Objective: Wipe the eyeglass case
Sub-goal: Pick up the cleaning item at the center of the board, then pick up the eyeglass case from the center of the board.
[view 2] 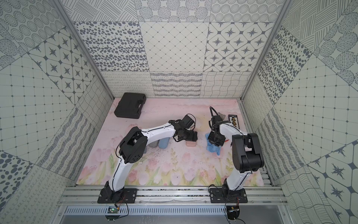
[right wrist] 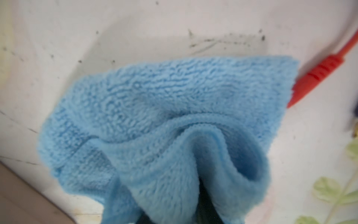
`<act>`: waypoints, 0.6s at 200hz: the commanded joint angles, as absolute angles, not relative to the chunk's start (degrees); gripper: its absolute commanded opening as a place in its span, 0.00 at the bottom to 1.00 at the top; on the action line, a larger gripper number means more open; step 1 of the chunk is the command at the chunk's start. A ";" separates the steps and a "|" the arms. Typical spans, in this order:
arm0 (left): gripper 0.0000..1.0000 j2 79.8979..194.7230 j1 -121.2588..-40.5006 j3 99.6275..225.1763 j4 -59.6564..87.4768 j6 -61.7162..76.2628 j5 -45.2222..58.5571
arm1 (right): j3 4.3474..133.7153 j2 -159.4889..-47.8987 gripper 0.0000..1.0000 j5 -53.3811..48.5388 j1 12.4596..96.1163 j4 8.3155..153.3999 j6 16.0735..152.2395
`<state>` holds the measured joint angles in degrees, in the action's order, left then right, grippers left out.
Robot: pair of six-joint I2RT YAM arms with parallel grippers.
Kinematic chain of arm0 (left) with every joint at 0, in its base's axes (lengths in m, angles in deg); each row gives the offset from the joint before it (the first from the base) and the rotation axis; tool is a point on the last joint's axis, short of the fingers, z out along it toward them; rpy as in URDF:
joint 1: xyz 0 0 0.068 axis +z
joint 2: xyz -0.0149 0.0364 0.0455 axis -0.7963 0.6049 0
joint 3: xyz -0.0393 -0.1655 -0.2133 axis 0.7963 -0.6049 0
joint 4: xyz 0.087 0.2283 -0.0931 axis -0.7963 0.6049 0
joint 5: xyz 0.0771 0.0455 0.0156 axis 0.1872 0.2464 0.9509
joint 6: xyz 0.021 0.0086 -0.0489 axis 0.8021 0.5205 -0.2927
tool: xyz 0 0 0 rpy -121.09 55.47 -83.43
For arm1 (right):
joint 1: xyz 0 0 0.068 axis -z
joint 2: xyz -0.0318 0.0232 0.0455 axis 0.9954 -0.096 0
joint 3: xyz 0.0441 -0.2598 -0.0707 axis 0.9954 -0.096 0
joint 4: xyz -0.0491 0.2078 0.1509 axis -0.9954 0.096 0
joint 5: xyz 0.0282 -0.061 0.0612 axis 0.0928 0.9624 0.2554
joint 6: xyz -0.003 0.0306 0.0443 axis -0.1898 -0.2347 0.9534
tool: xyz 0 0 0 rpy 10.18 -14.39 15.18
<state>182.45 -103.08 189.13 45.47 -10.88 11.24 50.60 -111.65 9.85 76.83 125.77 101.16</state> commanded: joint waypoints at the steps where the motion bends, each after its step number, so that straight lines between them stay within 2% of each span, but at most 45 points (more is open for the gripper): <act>1: 0.83 184.40 -103.27 190.88 52.24 0.19 15.33 | 50.80 -105.48 0.12 9.03 76.58 123.45 99.71; 25: 0.75 180.61 -101.27 185.29 49.24 11.01 11.14 | 53.88 -102.10 0.12 9.47 76.58 127.74 97.37; 50: 0.61 174.86 -98.33 176.37 43.45 21.19 3.21 | 54.15 -100.68 0.11 9.60 76.67 128.45 97.44; 61: 0.60 172.36 -98.35 173.38 41.65 27.45 0.33 | 53.81 -100.65 0.10 8.63 76.71 128.01 97.94; 73: 0.65 170.24 -98.31 171.36 41.09 31.69 -3.03 | 53.74 -100.95 0.09 7.61 76.67 127.90 98.35; 89: 0.81 168.64 -98.26 169.70 40.29 33.65 -2.80 | 53.67 -101.13 0.08 7.36 76.64 127.65 98.50; 103: 0.90 168.66 -98.03 170.68 40.08 29.50 3.55 | 53.92 -100.97 0.08 8.11 76.66 127.86 98.33; 120: 0.97 170.08 -98.14 174.42 41.73 21.96 4.80 | 54.00 -100.87 0.08 8.69 76.67 127.48 98.11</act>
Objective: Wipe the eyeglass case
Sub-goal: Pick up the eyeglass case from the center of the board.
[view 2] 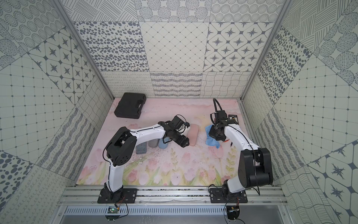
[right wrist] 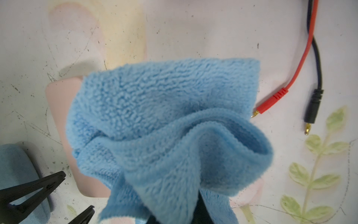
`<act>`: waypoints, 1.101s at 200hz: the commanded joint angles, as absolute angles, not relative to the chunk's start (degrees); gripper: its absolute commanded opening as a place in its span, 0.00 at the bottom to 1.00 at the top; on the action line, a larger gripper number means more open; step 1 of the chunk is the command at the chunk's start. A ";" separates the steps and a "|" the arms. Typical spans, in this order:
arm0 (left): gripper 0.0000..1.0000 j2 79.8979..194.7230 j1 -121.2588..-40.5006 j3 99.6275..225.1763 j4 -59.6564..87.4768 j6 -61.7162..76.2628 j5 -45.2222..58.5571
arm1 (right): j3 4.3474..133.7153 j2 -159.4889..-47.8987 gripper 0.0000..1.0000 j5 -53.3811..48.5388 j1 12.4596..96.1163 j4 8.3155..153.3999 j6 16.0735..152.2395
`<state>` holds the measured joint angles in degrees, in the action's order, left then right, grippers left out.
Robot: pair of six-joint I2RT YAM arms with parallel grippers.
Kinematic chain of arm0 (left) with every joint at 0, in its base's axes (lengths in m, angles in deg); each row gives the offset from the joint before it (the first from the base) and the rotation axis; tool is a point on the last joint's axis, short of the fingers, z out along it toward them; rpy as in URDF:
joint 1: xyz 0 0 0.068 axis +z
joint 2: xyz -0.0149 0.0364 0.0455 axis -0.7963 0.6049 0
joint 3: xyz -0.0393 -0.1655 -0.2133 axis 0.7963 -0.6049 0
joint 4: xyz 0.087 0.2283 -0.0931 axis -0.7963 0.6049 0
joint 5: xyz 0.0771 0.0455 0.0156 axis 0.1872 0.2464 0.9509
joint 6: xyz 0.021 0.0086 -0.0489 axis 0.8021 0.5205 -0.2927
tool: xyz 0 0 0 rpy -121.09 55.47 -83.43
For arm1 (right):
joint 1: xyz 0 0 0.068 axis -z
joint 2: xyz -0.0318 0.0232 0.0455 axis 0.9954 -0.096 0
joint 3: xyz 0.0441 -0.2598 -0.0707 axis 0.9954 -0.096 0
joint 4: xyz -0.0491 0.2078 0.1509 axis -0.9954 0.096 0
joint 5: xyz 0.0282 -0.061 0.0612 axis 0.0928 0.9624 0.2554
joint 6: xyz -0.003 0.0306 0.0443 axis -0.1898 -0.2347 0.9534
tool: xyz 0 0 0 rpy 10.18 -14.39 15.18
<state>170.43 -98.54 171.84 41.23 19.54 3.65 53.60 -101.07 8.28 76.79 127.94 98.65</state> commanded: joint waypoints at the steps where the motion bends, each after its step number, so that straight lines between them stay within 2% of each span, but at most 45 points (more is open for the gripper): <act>1: 0.97 170.16 -98.22 174.57 41.69 21.34 5.08 | 54.03 -100.91 0.08 8.69 76.67 127.50 98.13; 37: 0.99 174.33 -100.43 179.79 40.57 3.94 6.10 | 53.54 -102.01 0.08 6.88 76.67 125.79 99.29; 96: 0.99 185.28 -105.31 194.37 50.67 1.91 17.21 | 52.60 -102.89 0.09 5.61 76.67 123.87 100.02; 122: 0.99 186.71 -105.25 195.16 54.26 2.94 23.17 | 51.98 -102.55 0.09 4.93 76.67 123.20 100.51; 159: 0.86 181.32 -105.25 185.10 46.43 10.32 26.47 | 51.53 -102.01 0.09 4.68 76.67 122.78 100.45; 170: 0.81 178.50 -105.09 180.44 41.80 13.80 25.11 | 51.65 -102.02 0.09 4.36 76.67 122.86 100.20; 197: 0.60 170.72 -103.36 168.92 31.62 20.98 18.88 | 51.67 -101.90 0.09 3.39 76.49 123.03 99.89; 220: 0.51 165.46 -101.72 161.81 26.41 24.80 11.23 | 51.79 -102.29 0.09 2.92 76.23 123.15 99.44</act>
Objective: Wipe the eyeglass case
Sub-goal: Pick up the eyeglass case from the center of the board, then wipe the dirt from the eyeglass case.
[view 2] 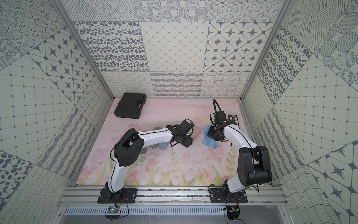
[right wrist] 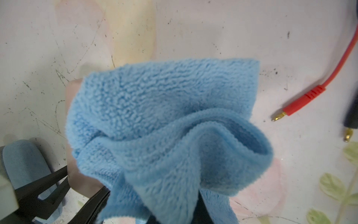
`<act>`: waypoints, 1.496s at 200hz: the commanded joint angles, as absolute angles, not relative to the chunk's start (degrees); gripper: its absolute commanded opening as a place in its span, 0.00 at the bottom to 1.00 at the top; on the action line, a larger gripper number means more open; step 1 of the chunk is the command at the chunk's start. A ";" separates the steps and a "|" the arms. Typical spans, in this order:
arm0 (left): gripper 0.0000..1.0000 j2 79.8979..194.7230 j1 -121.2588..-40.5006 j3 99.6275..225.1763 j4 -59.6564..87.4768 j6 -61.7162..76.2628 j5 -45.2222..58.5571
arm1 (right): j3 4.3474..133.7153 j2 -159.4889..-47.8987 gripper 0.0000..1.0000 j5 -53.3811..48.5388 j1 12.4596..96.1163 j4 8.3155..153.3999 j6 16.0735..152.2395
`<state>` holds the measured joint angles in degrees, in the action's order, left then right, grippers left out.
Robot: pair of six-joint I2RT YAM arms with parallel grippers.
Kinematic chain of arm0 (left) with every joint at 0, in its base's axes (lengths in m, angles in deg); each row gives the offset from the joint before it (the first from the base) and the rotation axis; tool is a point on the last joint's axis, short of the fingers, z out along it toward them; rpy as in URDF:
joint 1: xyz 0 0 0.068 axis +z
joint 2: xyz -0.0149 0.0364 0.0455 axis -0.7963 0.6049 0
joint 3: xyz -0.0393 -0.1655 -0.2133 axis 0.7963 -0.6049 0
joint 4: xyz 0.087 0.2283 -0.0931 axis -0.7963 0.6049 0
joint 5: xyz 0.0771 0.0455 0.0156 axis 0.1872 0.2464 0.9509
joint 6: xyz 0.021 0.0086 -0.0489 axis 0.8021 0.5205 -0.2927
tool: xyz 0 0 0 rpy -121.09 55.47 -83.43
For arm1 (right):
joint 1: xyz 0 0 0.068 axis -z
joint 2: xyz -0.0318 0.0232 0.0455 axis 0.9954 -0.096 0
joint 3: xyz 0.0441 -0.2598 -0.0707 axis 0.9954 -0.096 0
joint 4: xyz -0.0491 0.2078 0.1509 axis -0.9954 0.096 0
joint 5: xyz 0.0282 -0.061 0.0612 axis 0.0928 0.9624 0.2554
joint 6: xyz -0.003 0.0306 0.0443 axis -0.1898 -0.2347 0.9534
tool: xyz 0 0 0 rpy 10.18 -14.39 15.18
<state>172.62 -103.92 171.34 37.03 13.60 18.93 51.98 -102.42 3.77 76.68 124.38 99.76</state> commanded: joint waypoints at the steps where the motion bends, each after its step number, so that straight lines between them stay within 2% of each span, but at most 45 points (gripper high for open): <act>1: 0.51 165.39 -101.64 161.63 26.38 24.91 10.93 | 51.83 -102.33 0.09 2.91 76.23 123.13 99.37; 28: 0.48 162.39 -100.31 158.11 28.25 27.46 4.15 | 52.79 -102.31 0.08 2.90 75.59 124.38 98.58; 45: 0.54 159.77 -100.31 154.29 27.38 28.46 0.74 | 53.70 -101.84 0.08 3.93 73.73 125.28 97.37; 75: 0.75 157.12 -100.38 148.66 23.13 26.85 -0.58 | 54.64 -102.18 0.08 5.85 69.50 126.84 96.34; 98: 0.78 156.42 -100.35 145.95 20.35 26.60 2.99 | 54.67 -101.98 0.07 6.55 66.61 127.09 96.21; 112: 0.78 156.36 -100.39 145.34 18.68 26.15 3.01 | 54.97 -101.60 0.01 6.96 63.87 127.09 96.83; 137: 0.75 155.83 -100.74 143.15 13.99 25.28 2.92 | 54.88 -102.01 0.00 2.24 59.32 124.72 102.04; 164: 0.60 155.32 -101.58 140.72 9.54 26.19 2.47 | 53.97 -104.89 0.00 -6.18 54.96 118.19 111.43; 181: 0.53 154.79 -101.91 139.59 8.44 26.81 2.59 | 50.79 -107.45 0.00 -11.58 54.94 112.05 117.94; 198: 0.48 154.09 -102.12 138.27 7.17 27.47 2.61 | 49.06 -110.07 0.00 -13.00 57.05 110.99 118.77; 219: 0.43 153.41 -102.35 136.99 6.30 27.75 3.34 | 49.70 -112.05 0.00 -6.95 62.55 118.02 112.91; 245: 0.39 153.09 -102.87 136.21 5.76 28.09 4.56 | 56.16 -111.24 0.00 14.26 65.17 130.51 102.32; 260: 0.38 153.24 -103.28 136.21 5.94 28.35 5.36 | 59.74 -109.46 0.00 21.54 64.02 134.22 98.51; 279: 0.38 153.43 -103.41 136.32 5.91 28.43 6.05 | 62.09 -106.43 0.00 19.77 62.31 134.71 96.88; 299: 0.38 153.46 -103.63 136.49 6.17 28.36 6.84 | 61.34 -105.59 0.00 6.42 60.12 130.77 100.39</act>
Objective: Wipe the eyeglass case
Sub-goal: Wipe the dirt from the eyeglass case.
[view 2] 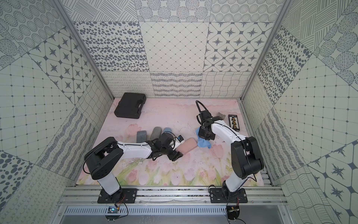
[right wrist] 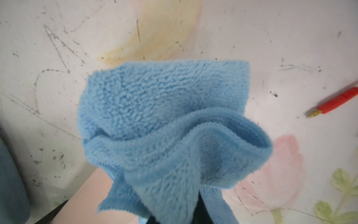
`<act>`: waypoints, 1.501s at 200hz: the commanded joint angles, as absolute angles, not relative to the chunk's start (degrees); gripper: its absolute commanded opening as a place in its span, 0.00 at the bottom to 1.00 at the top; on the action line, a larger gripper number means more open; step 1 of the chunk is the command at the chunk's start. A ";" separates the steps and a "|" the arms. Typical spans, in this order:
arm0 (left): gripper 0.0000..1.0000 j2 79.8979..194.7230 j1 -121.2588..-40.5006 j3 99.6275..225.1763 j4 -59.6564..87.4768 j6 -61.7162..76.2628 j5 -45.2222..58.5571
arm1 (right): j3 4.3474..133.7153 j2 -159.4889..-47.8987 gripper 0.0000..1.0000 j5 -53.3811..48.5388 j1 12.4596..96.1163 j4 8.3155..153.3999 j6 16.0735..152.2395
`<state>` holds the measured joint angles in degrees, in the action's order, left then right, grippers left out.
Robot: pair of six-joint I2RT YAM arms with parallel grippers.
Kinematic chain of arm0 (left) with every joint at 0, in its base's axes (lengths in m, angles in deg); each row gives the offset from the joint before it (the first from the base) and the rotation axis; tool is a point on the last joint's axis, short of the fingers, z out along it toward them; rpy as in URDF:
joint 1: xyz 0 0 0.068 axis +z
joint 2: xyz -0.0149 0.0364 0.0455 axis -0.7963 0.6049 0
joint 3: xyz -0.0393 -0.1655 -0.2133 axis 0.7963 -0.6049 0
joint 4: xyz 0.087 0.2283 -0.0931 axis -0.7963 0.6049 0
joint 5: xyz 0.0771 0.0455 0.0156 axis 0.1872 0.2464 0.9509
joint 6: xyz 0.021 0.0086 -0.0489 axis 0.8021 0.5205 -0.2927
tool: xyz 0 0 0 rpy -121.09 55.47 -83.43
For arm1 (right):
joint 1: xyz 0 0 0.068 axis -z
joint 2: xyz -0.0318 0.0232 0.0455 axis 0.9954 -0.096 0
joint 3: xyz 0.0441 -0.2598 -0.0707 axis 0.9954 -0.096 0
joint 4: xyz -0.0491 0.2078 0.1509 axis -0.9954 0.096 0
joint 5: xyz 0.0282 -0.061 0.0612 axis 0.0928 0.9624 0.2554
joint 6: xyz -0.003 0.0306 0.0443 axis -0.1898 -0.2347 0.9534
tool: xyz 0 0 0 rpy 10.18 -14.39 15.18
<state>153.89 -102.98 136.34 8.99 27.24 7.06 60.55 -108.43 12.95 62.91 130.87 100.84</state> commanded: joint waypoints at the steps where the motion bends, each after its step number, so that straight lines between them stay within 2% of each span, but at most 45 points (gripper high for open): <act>1: 0.38 153.42 -103.61 136.49 6.20 28.36 6.85 | 61.08 -105.60 0.00 5.36 60.00 130.33 100.68; 22: 0.39 153.38 -103.91 136.41 6.18 28.36 7.23 | 53.57 -106.10 0.00 -11.24 59.26 116.67 110.28; 34: 0.39 153.37 -104.15 136.45 6.37 28.45 7.55 | 49.33 -106.74 0.00 -14.52 60.19 110.40 114.44; 48: 0.41 153.37 -104.35 136.70 7.01 28.49 7.94 | 46.91 -108.00 0.00 -15.19 63.64 109.71 114.26; 60: 0.42 153.37 -104.46 136.91 7.47 28.37 8.08 | 46.87 -108.43 0.00 -11.61 67.67 113.74 111.04; 73: 0.45 153.26 -104.62 136.84 7.47 28.36 8.24 | 49.54 -108.36 0.00 -2.60 70.34 121.05 105.86; 94: 0.52 153.52 -104.74 137.42 8.30 27.86 9.09 | 56.98 -108.00 0.00 14.49 68.68 132.25 97.93; 108: 0.54 153.59 -104.76 137.69 8.69 27.54 9.65 | 60.05 -107.57 0.00 18.92 66.39 135.33 96.10; 133: 0.57 153.24 -104.91 137.89 9.43 27.31 9.60 | 61.69 -106.76 0.00 9.94 62.07 132.76 98.01; 153: 0.57 152.62 -105.06 137.12 8.56 27.57 8.68 | 60.21 -107.87 0.00 -2.36 59.23 126.04 103.82; 170: 0.57 152.22 -104.97 136.59 7.78 27.88 8.54 | 54.95 -109.32 0.00 -12.92 59.77 116.31 110.01; 189: 0.55 151.80 -105.16 136.14 7.02 28.01 9.25 | 51.47 -111.28 0.00 -16.14 64.04 114.78 109.38; 201: 0.55 151.63 -105.42 135.84 6.65 28.01 10.25 | 51.29 -111.67 0.00 -12.16 68.32 119.39 105.72; 214: 0.54 151.36 -105.67 135.29 5.72 28.01 11.32 | 54.05 -111.60 0.00 -1.33 71.14 127.10 99.94; 231: 0.54 151.18 -105.96 134.83 4.92 28.35 12.47 | 59.36 -110.79 0.00 15.39 69.80 134.99 94.00; 247: 0.54 151.18 -106.29 134.78 4.91 28.79 14.42 | 62.95 -109.23 0.00 19.73 67.30 137.96 91.94; 269: 0.53 150.91 -106.72 134.36 3.98 29.23 16.31 | 64.79 -107.65 0.00 10.89 62.36 136.80 95.29; 284: 0.52 150.57 -107.11 134.06 2.99 29.33 17.52 | 62.73 -108.19 0.00 -0.46 59.41 132.08 101.06; 300: 0.51 150.39 -107.72 133.44 1.34 29.57 18.67 | 57.01 -109.23 0.00 -14.57 58.69 120.44 109.25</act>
<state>151.51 -106.56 134.22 8.99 28.05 14.12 62.56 -108.76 3.40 60.28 131.30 99.55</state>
